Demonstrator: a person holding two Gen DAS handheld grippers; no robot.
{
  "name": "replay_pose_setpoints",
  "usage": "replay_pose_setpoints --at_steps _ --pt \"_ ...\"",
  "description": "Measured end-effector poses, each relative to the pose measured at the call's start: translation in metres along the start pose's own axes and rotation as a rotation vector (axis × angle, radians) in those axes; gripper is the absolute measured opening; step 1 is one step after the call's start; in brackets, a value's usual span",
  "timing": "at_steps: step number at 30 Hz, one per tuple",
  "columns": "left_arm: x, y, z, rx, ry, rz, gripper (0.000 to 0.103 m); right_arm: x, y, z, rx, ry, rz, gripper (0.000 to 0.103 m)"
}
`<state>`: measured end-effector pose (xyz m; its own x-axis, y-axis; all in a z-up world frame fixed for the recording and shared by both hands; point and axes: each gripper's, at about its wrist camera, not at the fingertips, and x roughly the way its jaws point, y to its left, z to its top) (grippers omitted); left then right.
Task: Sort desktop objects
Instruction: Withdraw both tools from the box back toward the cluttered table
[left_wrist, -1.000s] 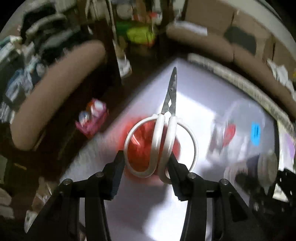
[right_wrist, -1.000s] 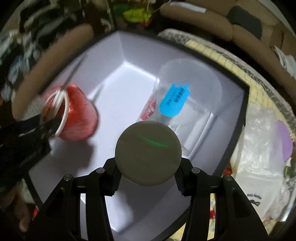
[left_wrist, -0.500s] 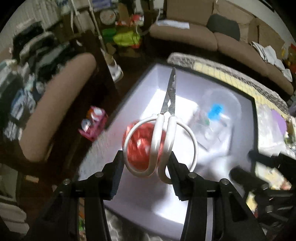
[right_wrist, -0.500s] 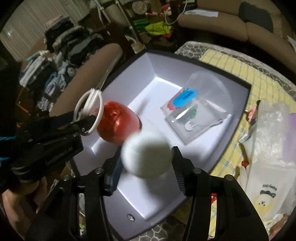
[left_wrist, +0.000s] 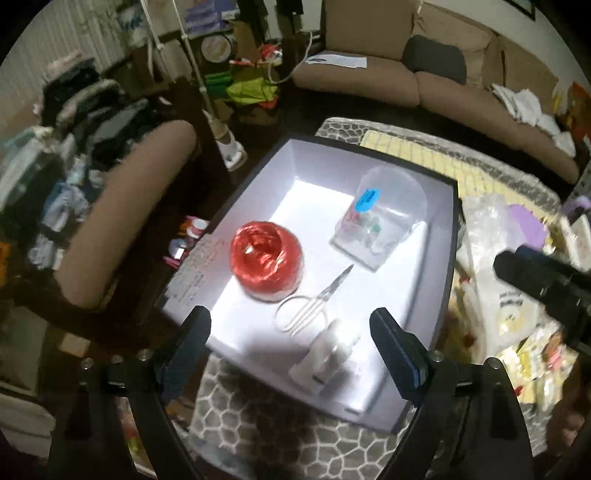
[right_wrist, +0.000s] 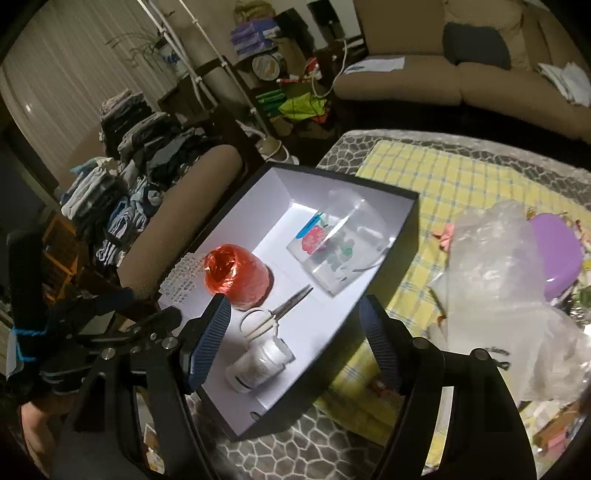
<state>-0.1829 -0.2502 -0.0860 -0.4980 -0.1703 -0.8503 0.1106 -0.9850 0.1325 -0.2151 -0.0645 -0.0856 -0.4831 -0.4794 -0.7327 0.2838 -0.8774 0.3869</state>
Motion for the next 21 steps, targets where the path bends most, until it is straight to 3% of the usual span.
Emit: replay_pose_setpoints --at_steps 5,10,16,20,21 --pt "-0.022 -0.035 -0.021 0.074 -0.042 0.028 0.092 -0.025 -0.006 -0.016 0.000 0.008 -0.006 0.070" --pt "-0.032 -0.066 -0.032 0.131 -0.078 0.033 0.092 -0.066 -0.008 -0.028 -0.064 -0.014 -0.086 0.070" --pt "-0.043 -0.090 -0.049 0.057 -0.126 -0.101 0.092 -0.136 -0.040 -0.053 0.018 -0.071 -0.059 0.070" --pt "-0.053 -0.124 -0.058 0.133 -0.152 -0.122 0.092 -0.169 -0.070 -0.071 0.062 -0.102 -0.054 0.070" --pt "-0.056 -0.129 -0.059 0.145 -0.158 -0.122 0.092 -0.176 -0.083 -0.075 0.112 -0.092 -0.016 0.071"
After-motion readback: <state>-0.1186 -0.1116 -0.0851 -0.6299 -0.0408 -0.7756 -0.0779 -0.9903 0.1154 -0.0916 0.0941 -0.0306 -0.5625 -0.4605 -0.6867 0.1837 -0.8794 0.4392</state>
